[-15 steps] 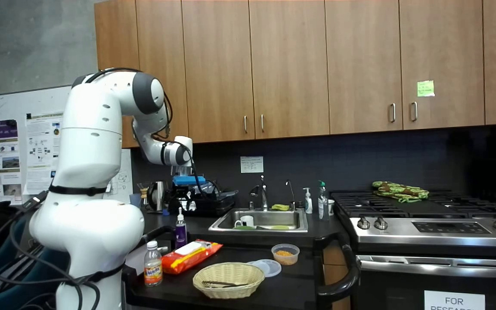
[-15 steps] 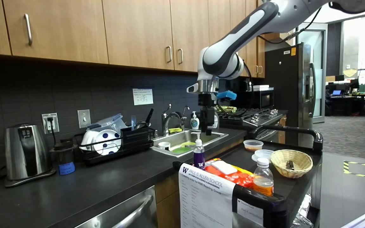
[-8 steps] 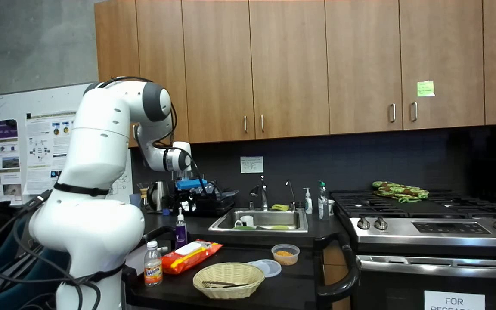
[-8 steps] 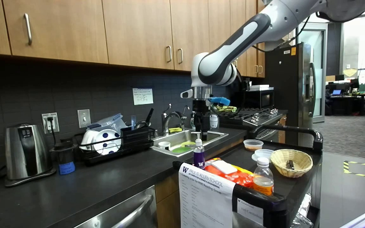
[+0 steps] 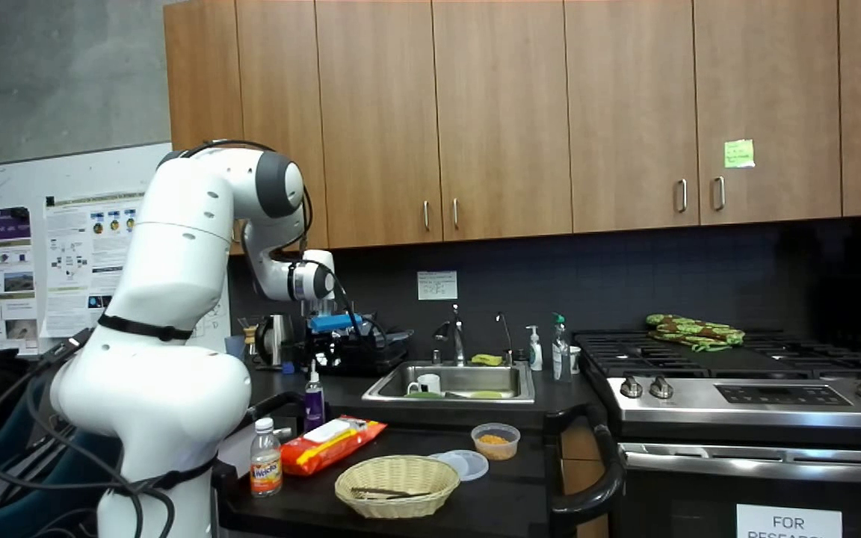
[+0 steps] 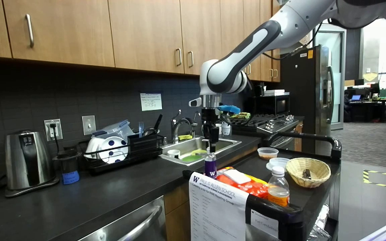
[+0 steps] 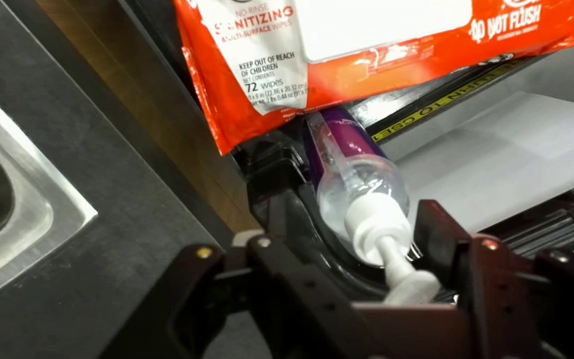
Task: Move the bottle to the right
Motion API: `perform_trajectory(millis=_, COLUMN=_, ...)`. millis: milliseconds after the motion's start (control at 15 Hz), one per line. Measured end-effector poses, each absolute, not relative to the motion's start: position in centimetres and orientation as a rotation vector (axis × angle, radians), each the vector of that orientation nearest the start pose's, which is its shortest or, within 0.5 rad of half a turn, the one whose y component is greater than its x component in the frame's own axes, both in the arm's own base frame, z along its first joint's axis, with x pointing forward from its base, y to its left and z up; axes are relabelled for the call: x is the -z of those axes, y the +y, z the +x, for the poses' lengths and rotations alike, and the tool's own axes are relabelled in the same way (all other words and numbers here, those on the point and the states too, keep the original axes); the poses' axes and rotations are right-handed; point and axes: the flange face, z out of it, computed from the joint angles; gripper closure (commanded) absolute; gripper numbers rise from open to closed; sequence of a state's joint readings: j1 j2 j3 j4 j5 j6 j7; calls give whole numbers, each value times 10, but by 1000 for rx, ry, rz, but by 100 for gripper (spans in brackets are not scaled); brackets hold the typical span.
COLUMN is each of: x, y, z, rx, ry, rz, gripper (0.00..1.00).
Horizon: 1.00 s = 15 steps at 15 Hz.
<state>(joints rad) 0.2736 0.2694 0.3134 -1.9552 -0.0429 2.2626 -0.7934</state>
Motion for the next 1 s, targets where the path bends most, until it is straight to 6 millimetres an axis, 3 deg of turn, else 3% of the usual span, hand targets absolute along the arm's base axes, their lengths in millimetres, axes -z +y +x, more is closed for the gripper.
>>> perform_trajectory(millis=267, x=-350, y=331, z=515, rx=81, ry=-2003, rz=-2374, gripper=94)
perform_trajectory(millis=667, x=-353, y=330, z=516, rx=30, ry=-1983, rz=-2391, gripper=92)
perform_trajectory(millis=1000, x=-362, y=328, z=519, rx=-7, ry=-1859, rz=-2490, gripper=92)
